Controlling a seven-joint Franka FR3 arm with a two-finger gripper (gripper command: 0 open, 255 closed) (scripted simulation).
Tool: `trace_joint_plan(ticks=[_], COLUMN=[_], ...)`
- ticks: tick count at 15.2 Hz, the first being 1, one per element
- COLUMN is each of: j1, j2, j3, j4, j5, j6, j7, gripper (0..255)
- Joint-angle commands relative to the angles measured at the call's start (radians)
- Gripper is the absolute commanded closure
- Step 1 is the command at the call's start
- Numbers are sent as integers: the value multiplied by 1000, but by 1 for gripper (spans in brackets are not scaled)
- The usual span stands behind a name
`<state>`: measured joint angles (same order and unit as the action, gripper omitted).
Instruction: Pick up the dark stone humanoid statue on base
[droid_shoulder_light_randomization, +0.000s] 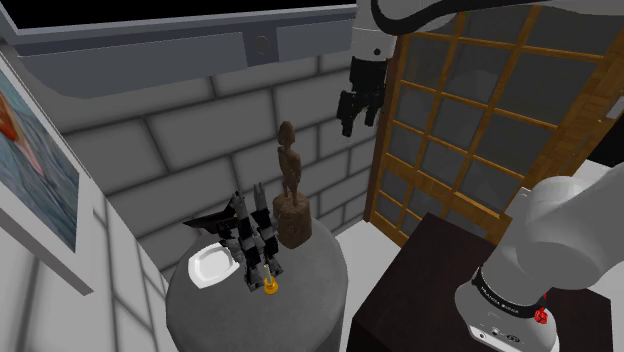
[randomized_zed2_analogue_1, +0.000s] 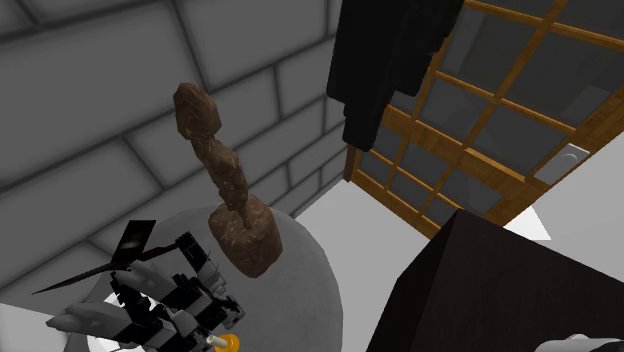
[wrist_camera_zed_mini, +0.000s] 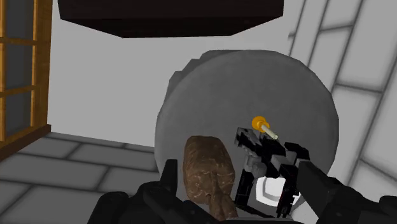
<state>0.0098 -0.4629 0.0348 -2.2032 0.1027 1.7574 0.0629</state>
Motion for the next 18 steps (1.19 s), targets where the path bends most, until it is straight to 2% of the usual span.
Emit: trace_joint_plan(ticks=[1, 11, 15, 18], j1=[3, 9, 18, 28], j2=[101, 570, 772, 941], j3=[12, 30, 32, 30], j4=[77, 497, 723, 935], j5=[-4, -53, -76, -92], j6=[5, -44, -109, -182], j7=[13, 45, 58, 65], gripper=[0, 0, 0, 0])
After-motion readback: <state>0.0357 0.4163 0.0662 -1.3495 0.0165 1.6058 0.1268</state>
